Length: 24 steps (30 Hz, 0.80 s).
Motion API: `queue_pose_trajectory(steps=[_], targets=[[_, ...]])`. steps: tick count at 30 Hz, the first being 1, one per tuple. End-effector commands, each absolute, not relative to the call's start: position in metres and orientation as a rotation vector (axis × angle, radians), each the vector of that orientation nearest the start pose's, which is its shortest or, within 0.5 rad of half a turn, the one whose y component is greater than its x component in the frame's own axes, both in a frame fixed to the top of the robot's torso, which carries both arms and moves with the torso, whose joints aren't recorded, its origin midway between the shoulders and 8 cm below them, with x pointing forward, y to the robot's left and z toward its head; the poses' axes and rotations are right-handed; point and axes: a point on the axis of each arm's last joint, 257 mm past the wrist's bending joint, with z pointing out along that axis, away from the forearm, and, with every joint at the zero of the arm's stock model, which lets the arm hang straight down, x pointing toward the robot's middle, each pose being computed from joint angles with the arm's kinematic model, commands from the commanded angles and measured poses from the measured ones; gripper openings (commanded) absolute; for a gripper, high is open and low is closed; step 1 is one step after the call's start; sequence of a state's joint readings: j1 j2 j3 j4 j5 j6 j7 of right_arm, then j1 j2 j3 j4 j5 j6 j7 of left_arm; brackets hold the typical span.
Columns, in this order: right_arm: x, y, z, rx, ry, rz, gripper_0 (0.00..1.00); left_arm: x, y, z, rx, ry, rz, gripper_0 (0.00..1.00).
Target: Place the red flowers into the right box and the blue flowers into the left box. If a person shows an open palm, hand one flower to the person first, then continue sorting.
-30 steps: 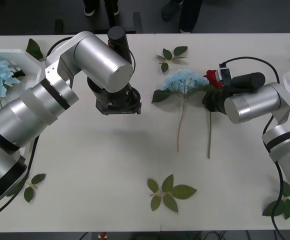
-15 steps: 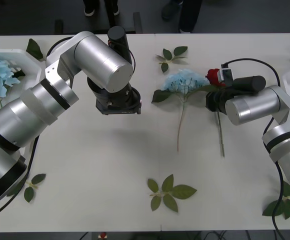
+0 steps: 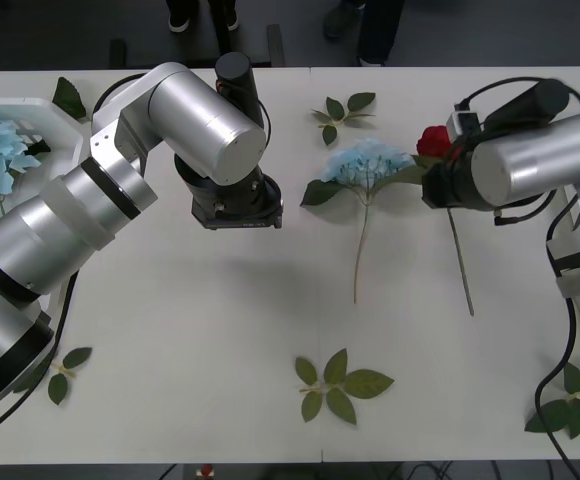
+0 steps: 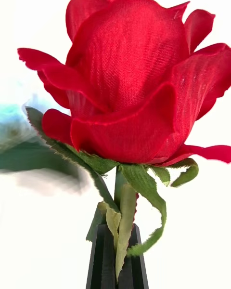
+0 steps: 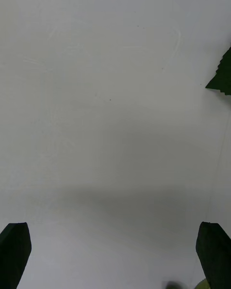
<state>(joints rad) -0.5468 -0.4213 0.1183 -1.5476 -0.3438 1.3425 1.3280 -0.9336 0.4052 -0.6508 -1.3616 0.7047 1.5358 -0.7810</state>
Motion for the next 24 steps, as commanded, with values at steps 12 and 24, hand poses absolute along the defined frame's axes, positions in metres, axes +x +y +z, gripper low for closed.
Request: queue_pose_trajectory(steps=[12,24], targets=[[0.519,-0.398,-0.120,0.045,2.458,-0.185,0.00,0.528,0.077,-0.222,0.059,2.731,-0.121,1.00],[0.467,-0.579,-0.130,0.124,2.544,-0.488,0.00,0.529,0.078,-0.223,0.068,2.729,-0.116,1.00]])
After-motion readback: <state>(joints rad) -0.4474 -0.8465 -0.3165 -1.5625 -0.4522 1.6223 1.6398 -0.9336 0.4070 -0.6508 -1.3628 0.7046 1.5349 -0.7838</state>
